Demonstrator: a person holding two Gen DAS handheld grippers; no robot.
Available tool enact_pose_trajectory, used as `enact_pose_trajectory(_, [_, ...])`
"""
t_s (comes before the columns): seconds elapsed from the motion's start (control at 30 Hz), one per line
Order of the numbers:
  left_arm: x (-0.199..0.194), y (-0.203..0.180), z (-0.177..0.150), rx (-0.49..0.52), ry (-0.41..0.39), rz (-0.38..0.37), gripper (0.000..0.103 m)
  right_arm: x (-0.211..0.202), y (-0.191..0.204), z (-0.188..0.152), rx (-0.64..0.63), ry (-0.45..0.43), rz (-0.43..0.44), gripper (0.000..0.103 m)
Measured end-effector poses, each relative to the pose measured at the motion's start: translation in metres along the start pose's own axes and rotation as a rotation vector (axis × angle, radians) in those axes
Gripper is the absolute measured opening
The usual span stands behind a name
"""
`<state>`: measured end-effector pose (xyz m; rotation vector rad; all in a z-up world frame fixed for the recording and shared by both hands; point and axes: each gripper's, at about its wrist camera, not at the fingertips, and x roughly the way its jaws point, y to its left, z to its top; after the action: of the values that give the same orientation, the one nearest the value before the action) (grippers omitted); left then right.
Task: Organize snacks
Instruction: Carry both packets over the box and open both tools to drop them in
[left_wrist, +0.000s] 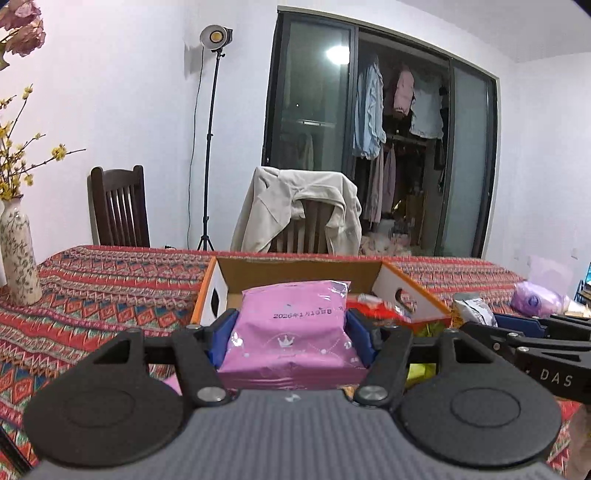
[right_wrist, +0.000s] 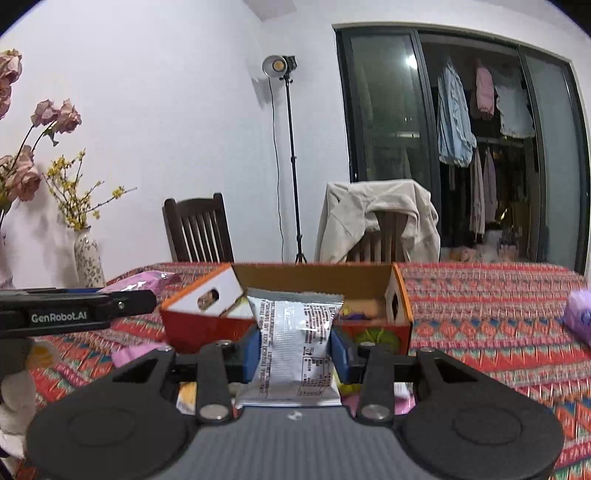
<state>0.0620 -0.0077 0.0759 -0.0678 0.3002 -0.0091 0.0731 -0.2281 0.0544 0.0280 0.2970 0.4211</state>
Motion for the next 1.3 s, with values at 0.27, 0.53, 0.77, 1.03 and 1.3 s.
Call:
enact_pose_trajectory(0.27, [0.031, -0.002, 0.028, -0.009, -0.021, 0.013, 0.065, 0.036, -0.008, 0.034, -0.004, -0.027, -0.028, 0.039])
enact_pose_trajectory(0.53, [0.069, -0.003, 0.048, -0.022, -0.031, 0.031, 0.065, 0.080, -0.018, 0.054, -0.002, -0.020, -0.057, 0.039])
enact_pose_trajectory(0.77, [0.109, 0.001, 0.055, -0.049, -0.021, 0.062, 0.065, 0.118, -0.031, 0.060, 0.038, -0.005, -0.075, 0.039])
enact_pose_trajectory(1.03, [0.145, 0.018, 0.040, -0.074, 0.020, 0.103, 0.065, 0.153, -0.047, 0.045, 0.063, 0.016, -0.088, 0.039])
enact_pose_trajectory(1.3, [0.159, 0.029, 0.025, -0.089, 0.073, 0.094, 0.076, 0.167, -0.053, 0.037, 0.075, 0.065, -0.072, 0.042])
